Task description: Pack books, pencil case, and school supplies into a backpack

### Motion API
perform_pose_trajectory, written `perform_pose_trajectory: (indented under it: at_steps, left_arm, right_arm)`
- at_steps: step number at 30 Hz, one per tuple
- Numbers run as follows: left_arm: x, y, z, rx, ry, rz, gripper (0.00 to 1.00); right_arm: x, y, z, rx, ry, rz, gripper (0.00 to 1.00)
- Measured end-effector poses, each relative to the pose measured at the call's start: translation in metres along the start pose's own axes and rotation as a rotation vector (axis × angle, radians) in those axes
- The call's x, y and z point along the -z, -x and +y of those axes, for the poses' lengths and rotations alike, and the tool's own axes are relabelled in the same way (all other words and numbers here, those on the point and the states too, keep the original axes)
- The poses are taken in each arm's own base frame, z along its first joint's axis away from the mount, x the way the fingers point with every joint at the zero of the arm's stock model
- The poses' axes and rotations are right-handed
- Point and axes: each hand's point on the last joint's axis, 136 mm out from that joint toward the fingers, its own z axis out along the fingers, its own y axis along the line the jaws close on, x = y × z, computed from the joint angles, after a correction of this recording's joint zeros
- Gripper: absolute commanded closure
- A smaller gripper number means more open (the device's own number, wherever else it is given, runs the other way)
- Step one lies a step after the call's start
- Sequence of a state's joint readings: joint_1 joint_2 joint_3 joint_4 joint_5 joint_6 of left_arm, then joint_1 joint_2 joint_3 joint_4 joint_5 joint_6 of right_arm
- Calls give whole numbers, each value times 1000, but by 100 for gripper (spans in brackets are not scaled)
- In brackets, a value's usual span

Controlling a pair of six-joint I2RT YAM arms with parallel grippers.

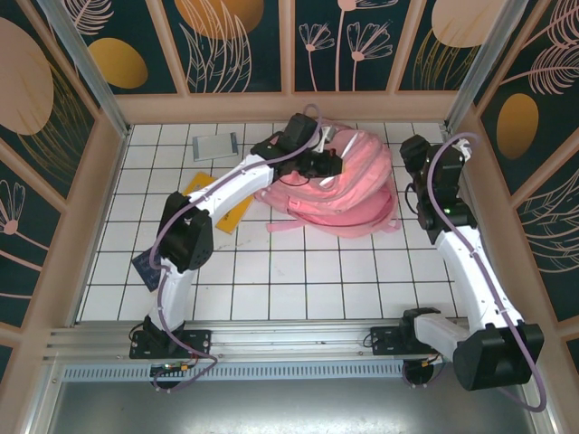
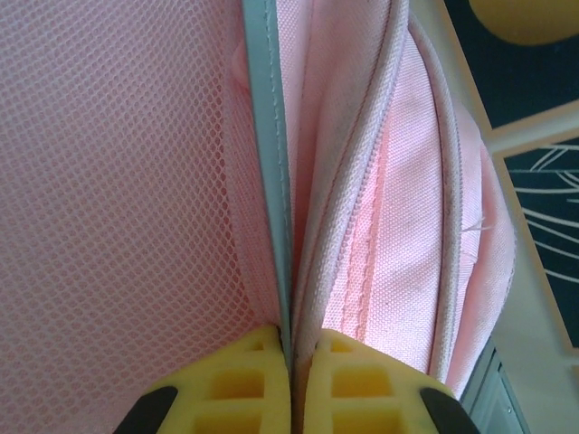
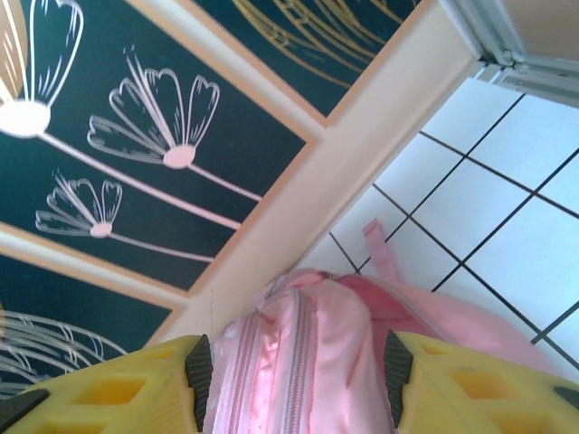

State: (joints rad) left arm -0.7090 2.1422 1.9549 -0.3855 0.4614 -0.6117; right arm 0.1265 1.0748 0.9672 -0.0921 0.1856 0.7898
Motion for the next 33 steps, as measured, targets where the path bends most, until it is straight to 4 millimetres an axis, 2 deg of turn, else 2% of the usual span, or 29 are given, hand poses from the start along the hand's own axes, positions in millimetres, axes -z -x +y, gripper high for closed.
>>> perform_pose_trajectory:
  at_steps: [3, 5, 7, 10, 12, 14, 17, 18, 20, 24, 26, 29, 33]
  left_arm:
    - [5, -5, -4, -20, -5, -5, 52]
    - [14, -9, -7, -25, -5, -9, 47]
    - [32, -11, -12, -41, 2, -31, 44]
    - [73, -16, -15, -43, 10, -86, 39]
    - [116, -17, -7, -10, 14, -160, 36]
    - [163, -14, 20, 51, 60, -261, 32]
    - [228, -13, 78, 183, 198, -434, 26]
    - [246, -17, 100, 237, 244, -479, 24]
    - [267, -32, 140, 351, 310, -531, 21]
    - [278, -81, 220, 616, 430, -543, 18]
    - [276, -105, 244, 722, 466, -533, 18]
    - [270, -126, 262, 822, 476, -537, 18]
    - [266, -129, 277, 892, 460, -581, 18]
  right_arm:
    - [-5, -13, 7, 43, 23, 53, 45]
    - [-7, -25, 18, 81, 54, 93, 45]
    - [-10, -40, 38, 134, 106, 142, 45]
    - [-15, -68, 76, 213, 203, 235, 45]
    - [-22, -95, 101, 260, 265, 308, 45]
    - [-29, -128, 121, 307, 312, 381, 45]
    - [-38, -196, 149, 402, 362, 507, 46]
    - [-43, -225, 161, 434, 384, 555, 45]
    - [-52, -275, 180, 490, 414, 631, 46]
    - [-67, -375, 199, 594, 454, 767, 45]
    - [-72, -416, 199, 641, 458, 824, 45]
    - [-81, -464, 195, 699, 460, 878, 45]
    - [-96, -498, 186, 731, 454, 915, 44]
